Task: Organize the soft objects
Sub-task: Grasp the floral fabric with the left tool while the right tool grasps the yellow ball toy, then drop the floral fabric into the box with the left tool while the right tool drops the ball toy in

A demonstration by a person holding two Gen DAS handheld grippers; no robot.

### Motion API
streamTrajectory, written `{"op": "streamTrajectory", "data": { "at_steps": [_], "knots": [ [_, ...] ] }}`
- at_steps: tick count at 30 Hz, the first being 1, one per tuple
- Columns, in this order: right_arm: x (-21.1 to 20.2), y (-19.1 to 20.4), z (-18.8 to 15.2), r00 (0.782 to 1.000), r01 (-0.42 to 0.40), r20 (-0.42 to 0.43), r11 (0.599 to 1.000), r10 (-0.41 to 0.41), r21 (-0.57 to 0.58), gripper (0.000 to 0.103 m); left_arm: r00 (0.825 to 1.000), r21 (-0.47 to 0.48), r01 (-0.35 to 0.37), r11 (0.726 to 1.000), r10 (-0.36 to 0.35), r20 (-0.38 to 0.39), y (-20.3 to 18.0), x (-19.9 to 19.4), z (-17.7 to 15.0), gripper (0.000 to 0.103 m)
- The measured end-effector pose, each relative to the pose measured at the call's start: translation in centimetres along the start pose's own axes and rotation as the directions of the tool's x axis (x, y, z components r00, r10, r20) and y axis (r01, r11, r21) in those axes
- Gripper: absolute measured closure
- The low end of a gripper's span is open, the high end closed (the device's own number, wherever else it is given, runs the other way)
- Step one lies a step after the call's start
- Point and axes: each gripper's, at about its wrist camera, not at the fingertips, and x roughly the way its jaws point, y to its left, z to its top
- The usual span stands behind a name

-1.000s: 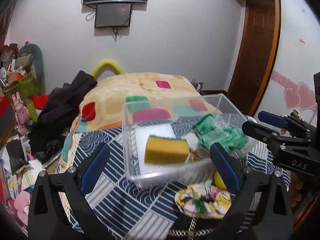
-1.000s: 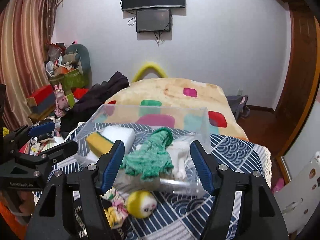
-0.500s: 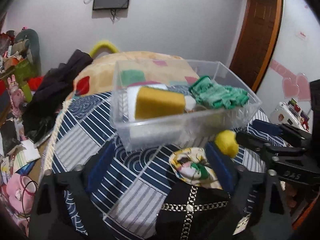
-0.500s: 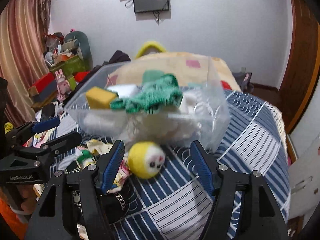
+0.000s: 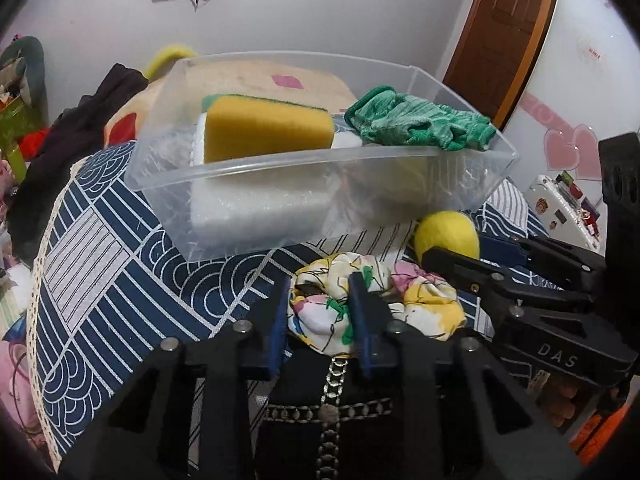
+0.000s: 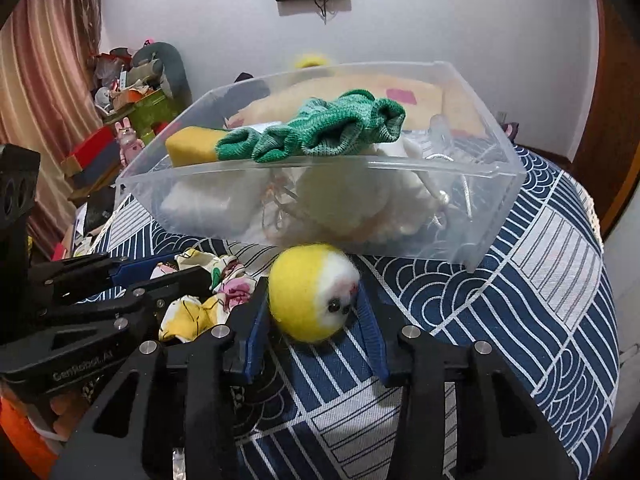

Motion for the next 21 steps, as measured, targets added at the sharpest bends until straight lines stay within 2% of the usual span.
{"op": "streamTrajectory", "data": {
  "at_steps": [2, 6, 14, 21],
  "knots": [
    [-0.6, -0.1, -0.2, 1.0, 0.006, 0.017, 1.0, -0.006, 0.006, 0.065, 1.0, 0.006, 0.003, 1.0, -0.003, 0.015, -0.1, -0.4, -0.1, 0.086],
    [-1.7, -0.4, -0.3, 0.998, 0.022, 0.054, 1.0, -0.023, 0.017, 0.065, 0.999, 0.01, -0.008, 1.0, 0.008, 0.048, -0.2, -1.6, -0.4, 0.093],
    [-4.1, -0.6, -0.3, 0.992, 0.035, 0.119, 0.999, -0.039, 0.03, 0.065, 0.994, 0.002, -0.022, 1.0, 0.021, 0.11, 0.0, -4.8, -0.9, 0.094],
    [-5.8, -0.3, 0.3, 0.984, 0.045, 0.174, 0.999, -0.05, 0.031, 0.065, 0.982, -0.019, -0.035, 0.999, 0.038, 0.184, 0.3, -8.3, -0.4, 0.094]
  ]
}}
